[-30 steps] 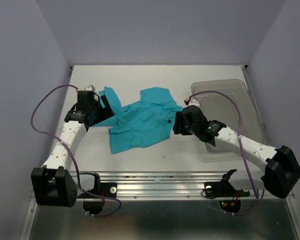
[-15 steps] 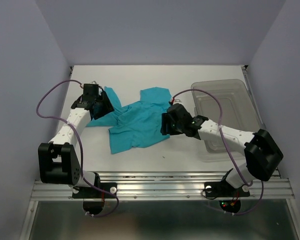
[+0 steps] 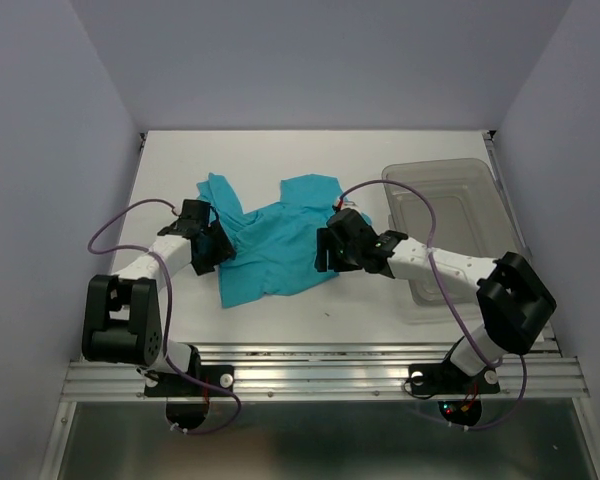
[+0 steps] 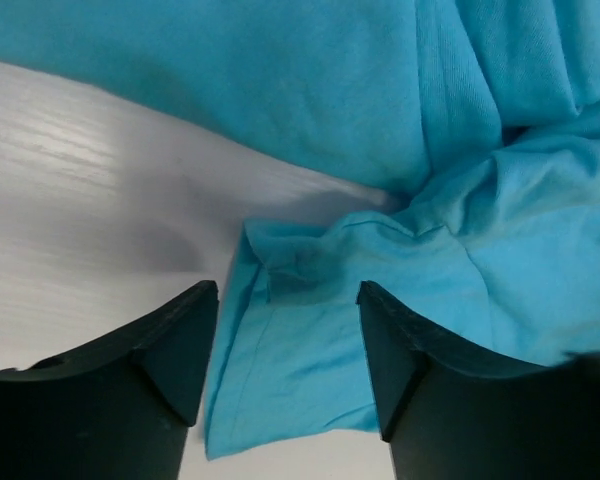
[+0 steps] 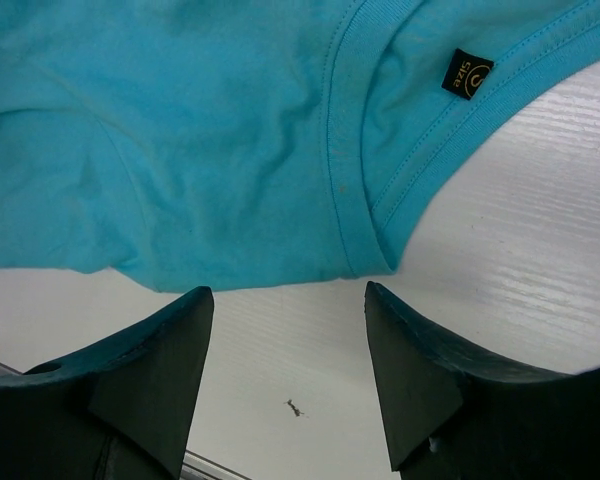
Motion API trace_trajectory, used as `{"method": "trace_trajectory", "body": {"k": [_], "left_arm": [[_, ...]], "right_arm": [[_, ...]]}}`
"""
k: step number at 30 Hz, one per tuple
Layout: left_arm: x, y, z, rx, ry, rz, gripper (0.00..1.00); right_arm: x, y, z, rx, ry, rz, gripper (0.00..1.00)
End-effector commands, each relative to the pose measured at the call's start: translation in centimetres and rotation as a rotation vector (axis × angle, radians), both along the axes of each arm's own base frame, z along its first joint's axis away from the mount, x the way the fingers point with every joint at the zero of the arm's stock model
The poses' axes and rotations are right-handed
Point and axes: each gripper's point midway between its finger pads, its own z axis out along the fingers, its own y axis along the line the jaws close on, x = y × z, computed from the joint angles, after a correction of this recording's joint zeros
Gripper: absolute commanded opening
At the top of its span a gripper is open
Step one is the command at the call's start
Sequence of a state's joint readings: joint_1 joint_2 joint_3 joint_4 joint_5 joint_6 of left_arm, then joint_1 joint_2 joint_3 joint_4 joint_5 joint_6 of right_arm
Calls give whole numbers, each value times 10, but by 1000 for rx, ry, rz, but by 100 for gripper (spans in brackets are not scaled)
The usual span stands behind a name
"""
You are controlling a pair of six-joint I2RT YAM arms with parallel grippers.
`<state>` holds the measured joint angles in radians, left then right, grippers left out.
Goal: Roll the t-shirts
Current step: Flatten out the T-shirt at the center of the board.
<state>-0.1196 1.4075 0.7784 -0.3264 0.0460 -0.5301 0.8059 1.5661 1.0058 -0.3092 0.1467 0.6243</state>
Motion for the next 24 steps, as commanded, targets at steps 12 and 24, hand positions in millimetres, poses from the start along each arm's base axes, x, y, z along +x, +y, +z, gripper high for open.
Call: {"method": "trace_trajectory", "body": {"k": [12, 24], "left_arm": [[-12, -86, -32, -113, 71, -160, 0], [-138, -271, 63, -379, 30, -673, 0]], "right_arm": [[26, -34, 67, 3, -180, -126, 73], [69, -145, 145, -48, -363, -367, 75]]}}
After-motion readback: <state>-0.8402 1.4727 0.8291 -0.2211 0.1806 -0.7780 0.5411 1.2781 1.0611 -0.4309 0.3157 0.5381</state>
